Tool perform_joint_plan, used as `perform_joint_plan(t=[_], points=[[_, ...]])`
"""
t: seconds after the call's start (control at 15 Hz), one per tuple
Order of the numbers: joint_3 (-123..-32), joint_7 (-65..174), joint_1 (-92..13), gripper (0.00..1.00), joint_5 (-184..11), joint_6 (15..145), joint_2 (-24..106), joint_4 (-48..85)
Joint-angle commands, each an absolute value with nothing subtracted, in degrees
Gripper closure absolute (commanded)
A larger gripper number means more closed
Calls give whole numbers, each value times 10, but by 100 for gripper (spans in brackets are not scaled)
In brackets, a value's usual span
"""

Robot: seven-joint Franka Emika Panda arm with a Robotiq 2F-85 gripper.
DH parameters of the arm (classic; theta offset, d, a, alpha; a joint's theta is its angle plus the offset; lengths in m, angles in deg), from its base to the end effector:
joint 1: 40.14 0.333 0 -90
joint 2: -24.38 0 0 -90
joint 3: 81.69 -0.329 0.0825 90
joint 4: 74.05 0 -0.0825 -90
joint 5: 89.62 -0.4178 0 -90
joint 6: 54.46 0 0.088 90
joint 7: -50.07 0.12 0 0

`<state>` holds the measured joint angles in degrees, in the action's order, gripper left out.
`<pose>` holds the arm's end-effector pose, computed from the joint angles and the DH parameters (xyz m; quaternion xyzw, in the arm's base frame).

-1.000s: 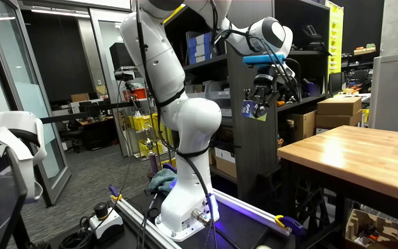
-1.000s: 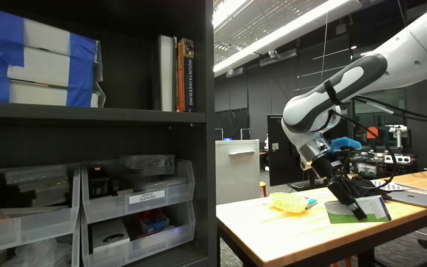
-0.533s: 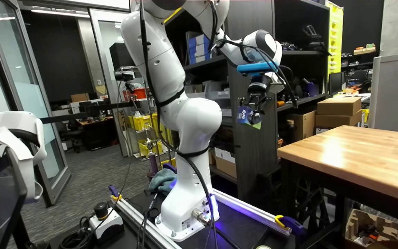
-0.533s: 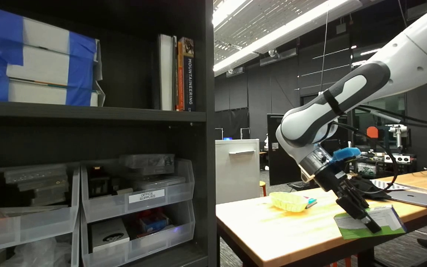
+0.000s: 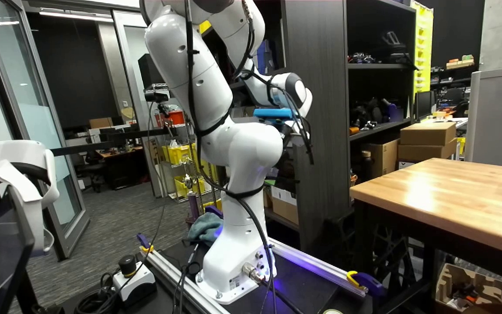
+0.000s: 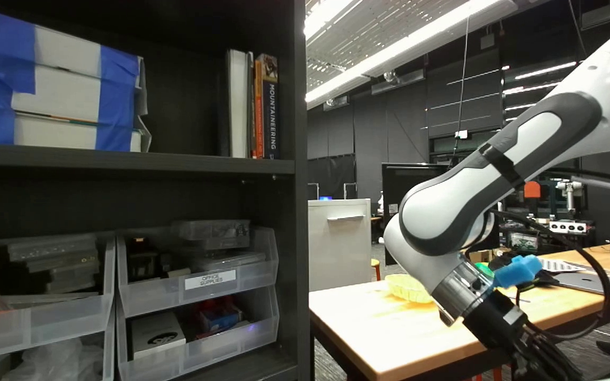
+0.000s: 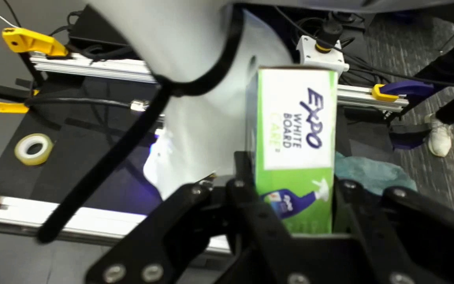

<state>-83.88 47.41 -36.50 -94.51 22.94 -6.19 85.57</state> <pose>0.2387 0.0344 0.3157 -0.8983 -0.0502 0.4359 0.0219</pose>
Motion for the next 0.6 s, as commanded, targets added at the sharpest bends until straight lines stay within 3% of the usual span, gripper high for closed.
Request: perform_joint_plan(t=[0.0, 0.53], points=[[-898, 540, -307, 87, -1076, 244, -77, 863], [-924, 549, -289, 87, -1294, 334, -78, 847]])
